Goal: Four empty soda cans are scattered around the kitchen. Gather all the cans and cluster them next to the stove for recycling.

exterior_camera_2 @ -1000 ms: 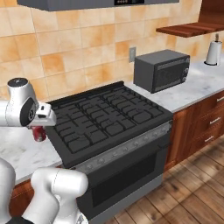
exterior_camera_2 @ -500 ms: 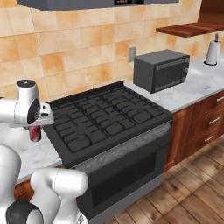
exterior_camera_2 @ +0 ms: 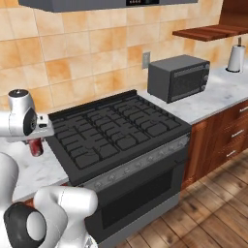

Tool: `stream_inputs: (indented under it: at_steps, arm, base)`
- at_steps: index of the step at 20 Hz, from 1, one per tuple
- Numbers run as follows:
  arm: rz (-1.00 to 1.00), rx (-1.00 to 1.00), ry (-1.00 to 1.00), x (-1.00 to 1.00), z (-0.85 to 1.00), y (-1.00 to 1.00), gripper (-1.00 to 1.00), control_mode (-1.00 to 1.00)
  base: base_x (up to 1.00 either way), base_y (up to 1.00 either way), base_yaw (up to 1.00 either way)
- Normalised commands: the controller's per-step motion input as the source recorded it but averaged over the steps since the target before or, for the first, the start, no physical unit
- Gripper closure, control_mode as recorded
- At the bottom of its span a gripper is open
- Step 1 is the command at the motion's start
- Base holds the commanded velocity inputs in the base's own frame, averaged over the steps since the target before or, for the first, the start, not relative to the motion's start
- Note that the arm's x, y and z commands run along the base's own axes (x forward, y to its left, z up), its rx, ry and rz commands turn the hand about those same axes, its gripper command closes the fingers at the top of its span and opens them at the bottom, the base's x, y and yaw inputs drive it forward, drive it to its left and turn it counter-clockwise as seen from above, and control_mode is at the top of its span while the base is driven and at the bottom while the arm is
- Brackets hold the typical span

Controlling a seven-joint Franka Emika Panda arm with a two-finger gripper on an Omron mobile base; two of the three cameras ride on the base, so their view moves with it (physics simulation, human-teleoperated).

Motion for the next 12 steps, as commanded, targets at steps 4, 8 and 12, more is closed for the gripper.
stream_inputs:
  at_steps: [4, 8, 12]
  arm:
    - [0.00, -0.04, 0.00, 0.33, -0.27, 0.00, 1.00, -1.00]
    - [0.00, 0.00, 0.00, 0.32, -0.32, 0.00, 1.00, -1.00]
    - [0.00, 0.00, 0.00, 0.05, -0.42, 0.18, 1.00, -1.00]
  base:
    - [0.00, 0.00, 0.00]
    - [0.00, 0.00, 0.00]
    - [0.00, 0.00, 0.00]
